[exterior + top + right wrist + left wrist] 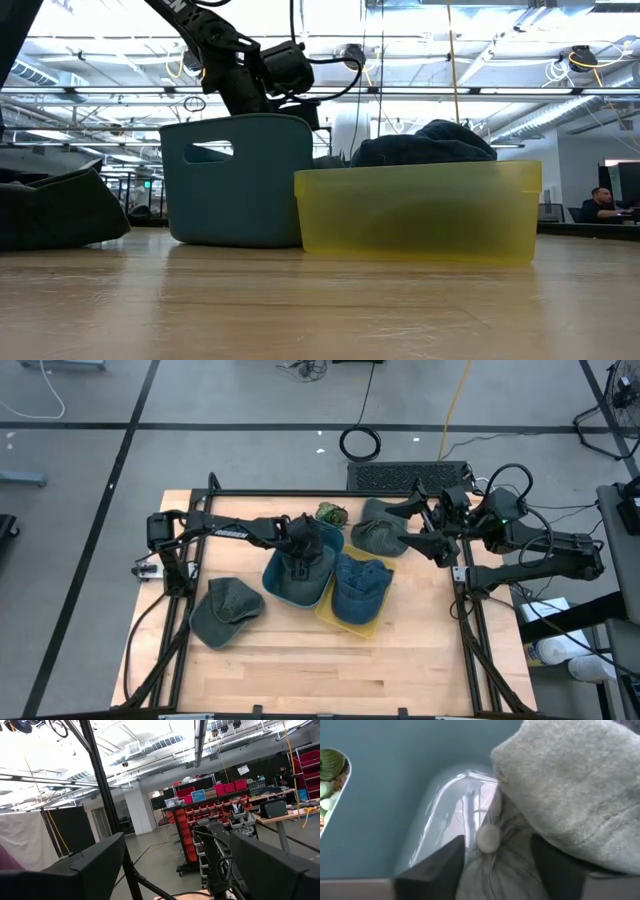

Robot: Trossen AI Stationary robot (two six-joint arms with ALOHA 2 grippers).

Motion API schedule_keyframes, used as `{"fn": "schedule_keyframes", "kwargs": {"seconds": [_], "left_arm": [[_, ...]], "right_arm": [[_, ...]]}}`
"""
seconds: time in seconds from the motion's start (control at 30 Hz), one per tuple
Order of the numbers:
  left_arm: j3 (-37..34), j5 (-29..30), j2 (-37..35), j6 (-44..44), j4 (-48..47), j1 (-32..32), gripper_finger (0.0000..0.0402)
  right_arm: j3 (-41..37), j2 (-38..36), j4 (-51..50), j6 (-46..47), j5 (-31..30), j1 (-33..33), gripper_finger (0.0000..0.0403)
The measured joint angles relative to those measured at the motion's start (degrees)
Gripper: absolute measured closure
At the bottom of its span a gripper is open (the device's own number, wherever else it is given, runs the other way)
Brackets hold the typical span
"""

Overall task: Pick & Place hat
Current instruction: Put the bottom black cap into the blue bin, then put the top black cap into the blue bin

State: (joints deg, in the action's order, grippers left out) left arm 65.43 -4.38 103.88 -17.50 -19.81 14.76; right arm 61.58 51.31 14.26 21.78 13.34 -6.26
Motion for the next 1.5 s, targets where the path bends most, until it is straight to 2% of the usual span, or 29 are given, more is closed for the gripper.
{"fn": "schedule_keyframes", "kwargs": {"seconds": [0.2, 0.33, 0.5, 0.7, 0.87, 1.13, 1.5], "left_arm": [[0.0, -0.04, 0.0, 1.66, 0.02, 0.0, 0.0057], [0.0, -0.07, -0.02, 3.29, 0.22, 0.0, 0.0009], [0.35, -0.11, -1.0, 3.64, -0.14, 0.0, 0.0025], [1.64, -1.54, -5.77, 3.96, -0.66, 0.0, 0.004], [1.53, -3.72, -10.48, 6.59, -1.23, 0.0, 0.0027], [1.51, -10.77, -19.66, 14.79, 0.22, -0.46, 0.0003], [1.52, -10.59, -34.74, 24.36, 1.81, -2.91, 0.0007]], "right_arm": [[0.0, 0.0, 0.0, -0.16, 0.14, -0.01, 0.0057], [0.0, 0.0, 0.0, -0.16, 0.17, -0.01, 0.0057], [0.0, 0.0, 0.0, -0.16, 0.2, -0.01, 0.0057], [0.02, 0.0, -0.55, -0.16, 0.26, -0.01, 0.0057], [0.04, 0.28, -0.99, -0.18, 0.25, -0.02, 0.0057], [0.04, 0.7, -1.28, -0.2, 0.24, -0.02, 0.0057], [0.04, 0.74, -1.27, -5.16, -1.4, -0.02, 0.0057]]}}
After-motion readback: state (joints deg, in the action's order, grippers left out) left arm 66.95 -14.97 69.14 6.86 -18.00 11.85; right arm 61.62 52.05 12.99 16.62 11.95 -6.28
